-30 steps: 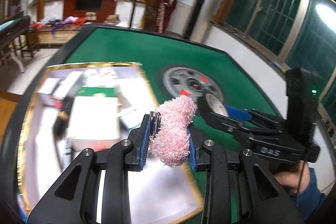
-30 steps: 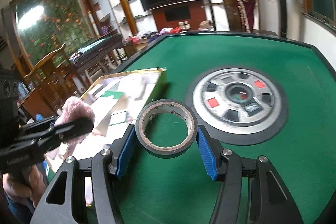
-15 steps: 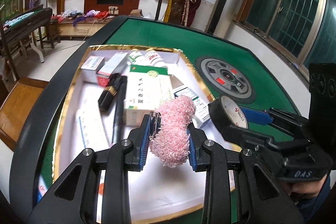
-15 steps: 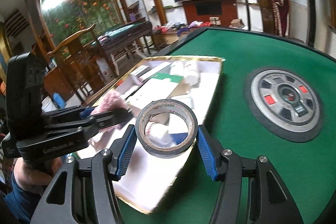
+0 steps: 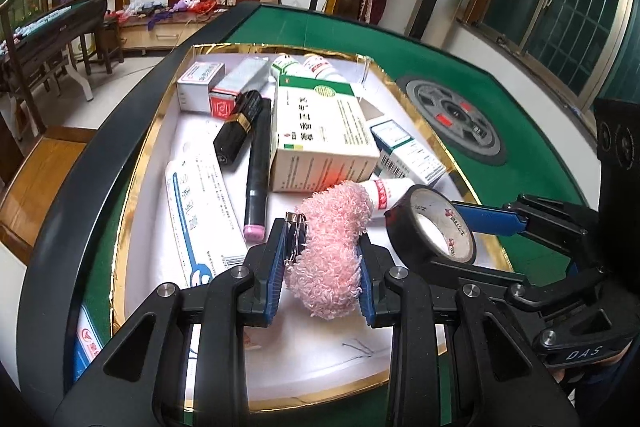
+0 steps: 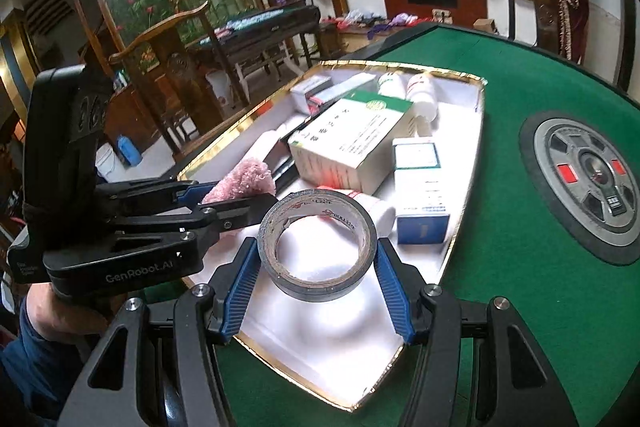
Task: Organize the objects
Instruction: 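Lower the tape roll into the tray with right gripper while left gripper lowers the pink ring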
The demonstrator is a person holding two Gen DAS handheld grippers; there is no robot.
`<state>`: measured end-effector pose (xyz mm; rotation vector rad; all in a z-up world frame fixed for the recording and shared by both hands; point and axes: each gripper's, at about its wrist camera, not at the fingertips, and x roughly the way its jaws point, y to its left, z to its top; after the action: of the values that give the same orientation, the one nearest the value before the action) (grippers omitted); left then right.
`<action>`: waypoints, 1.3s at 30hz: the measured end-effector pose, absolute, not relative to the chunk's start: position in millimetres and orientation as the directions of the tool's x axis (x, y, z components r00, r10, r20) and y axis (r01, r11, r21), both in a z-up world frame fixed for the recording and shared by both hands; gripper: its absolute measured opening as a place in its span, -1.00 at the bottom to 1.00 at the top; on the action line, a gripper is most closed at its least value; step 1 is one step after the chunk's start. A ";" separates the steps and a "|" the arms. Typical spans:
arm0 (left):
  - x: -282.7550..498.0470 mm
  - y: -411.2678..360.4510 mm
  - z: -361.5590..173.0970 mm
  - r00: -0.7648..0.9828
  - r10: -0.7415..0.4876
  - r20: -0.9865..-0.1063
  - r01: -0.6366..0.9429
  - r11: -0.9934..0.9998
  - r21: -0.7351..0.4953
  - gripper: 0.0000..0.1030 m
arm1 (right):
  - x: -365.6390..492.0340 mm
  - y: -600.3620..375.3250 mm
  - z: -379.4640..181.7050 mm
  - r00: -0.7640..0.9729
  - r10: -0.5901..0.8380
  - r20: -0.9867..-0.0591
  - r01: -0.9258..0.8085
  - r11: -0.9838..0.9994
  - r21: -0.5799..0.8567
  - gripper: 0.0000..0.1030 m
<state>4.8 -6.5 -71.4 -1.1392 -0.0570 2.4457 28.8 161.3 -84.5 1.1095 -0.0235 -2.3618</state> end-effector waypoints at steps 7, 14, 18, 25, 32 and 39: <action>1.0 -4.2 -79.4 -0.541 0.394 -0.743 -0.378 -0.903 -0.203 -0.42 | 28.9 153.1 -92.1 -0.493 -0.463 -0.736 0.479 -0.851 0.215 0.13; -1.4 -1.1 -82.1 -0.518 0.362 -0.775 -0.409 -0.901 -0.146 -0.42 | 26.0 137.9 -96.3 -0.470 -0.420 -0.776 0.522 -0.842 0.140 0.13; -1.5 0.5 -83.7 -0.511 0.343 -0.788 -0.420 -0.900 -0.120 -0.42 | 25.2 130.4 -99.0 -0.456 -0.407 -0.792 0.546 -0.830 0.113 0.13; -6.5 0.6 -89.7 -0.502 0.326 -0.801 -0.412 -0.904 -0.110 -0.42 | 20.6 129.0 -100.5 -0.439 -0.396 -0.807 0.560 -0.823 0.098 0.13; -9.8 6.0 -90.9 -0.501 0.308 -0.808 -0.422 -0.903 -0.083 -0.42 | 18.5 128.7 -102.8 -0.443 -0.378 -0.813 0.564 -0.823 0.075 0.13; -13.8 10.9 -91.2 -0.499 0.284 -0.819 -0.431 -0.901 -0.049 -0.41 | 14.2 125.7 -104.4 -0.441 -0.354 -0.825 0.570 -0.821 0.047 0.13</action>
<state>-13.8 10.9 -91.2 -1.2679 0.2250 2.4006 14.2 125.7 -104.4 1.2148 0.3213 -2.2591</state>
